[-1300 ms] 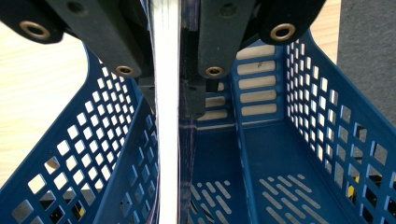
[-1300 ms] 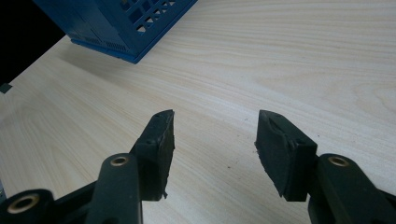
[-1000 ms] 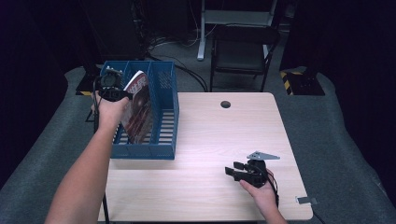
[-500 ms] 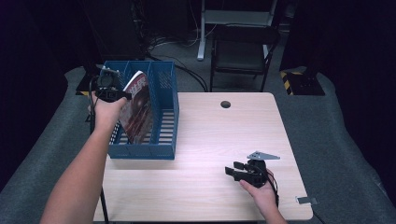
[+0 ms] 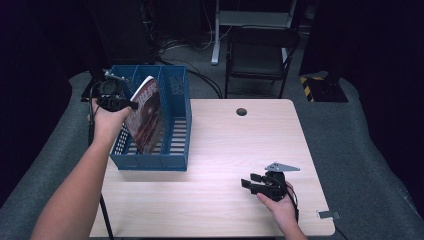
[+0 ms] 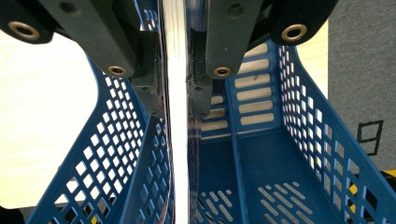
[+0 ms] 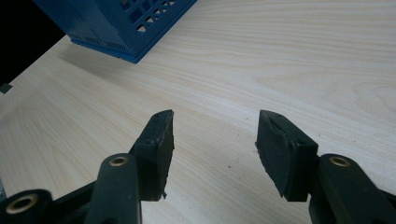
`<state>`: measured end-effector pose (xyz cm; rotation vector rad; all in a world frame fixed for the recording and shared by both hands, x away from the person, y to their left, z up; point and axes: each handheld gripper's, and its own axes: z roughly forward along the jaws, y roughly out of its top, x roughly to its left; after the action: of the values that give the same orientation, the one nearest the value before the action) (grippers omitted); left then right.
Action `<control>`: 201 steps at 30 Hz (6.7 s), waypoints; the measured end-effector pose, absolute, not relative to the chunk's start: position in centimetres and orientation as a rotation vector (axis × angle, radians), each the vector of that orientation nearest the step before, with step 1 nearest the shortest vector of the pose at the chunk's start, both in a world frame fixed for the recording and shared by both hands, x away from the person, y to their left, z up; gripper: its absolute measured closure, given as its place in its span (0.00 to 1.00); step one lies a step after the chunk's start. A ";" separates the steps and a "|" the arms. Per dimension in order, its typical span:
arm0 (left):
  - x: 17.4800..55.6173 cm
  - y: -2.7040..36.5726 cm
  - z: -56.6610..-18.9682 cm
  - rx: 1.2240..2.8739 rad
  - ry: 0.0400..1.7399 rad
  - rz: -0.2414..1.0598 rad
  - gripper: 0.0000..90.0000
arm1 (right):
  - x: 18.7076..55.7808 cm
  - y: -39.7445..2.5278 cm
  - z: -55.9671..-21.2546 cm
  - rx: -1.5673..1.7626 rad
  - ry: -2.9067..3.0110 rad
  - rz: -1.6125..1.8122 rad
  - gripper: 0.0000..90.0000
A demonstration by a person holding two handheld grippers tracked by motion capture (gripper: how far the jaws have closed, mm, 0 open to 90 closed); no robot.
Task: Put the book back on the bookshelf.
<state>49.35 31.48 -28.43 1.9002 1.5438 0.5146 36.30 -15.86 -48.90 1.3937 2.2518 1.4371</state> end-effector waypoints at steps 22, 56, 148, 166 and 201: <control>47.5 31.9 -28.3 1.910 1.516 0.490 0.88 | 36.3 -15.9 -48.9 1.407 2.246 1.435 0.51; 47.2 32.1 -29.3 1.911 1.545 0.512 0.93 | 36.3 -16.0 -49.0 1.429 2.246 1.430 0.51; 50.7 32.5 -30.6 1.679 1.609 0.688 0.93 | 36.4 -16.1 -49.2 1.441 2.261 1.417 0.51; 50.9 32.6 -31.0 1.695 1.599 0.639 0.78 | 36.5 -16.0 -49.3 1.436 2.269 1.414 0.51; 50.0 32.9 -30.1 1.711 1.570 0.527 0.66 | 36.5 -16.0 -49.3 1.434 2.268 1.414 0.51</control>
<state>49.95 32.88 -30.06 1.7105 1.5698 0.5271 36.51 -16.03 -49.35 1.4339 2.2684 1.4144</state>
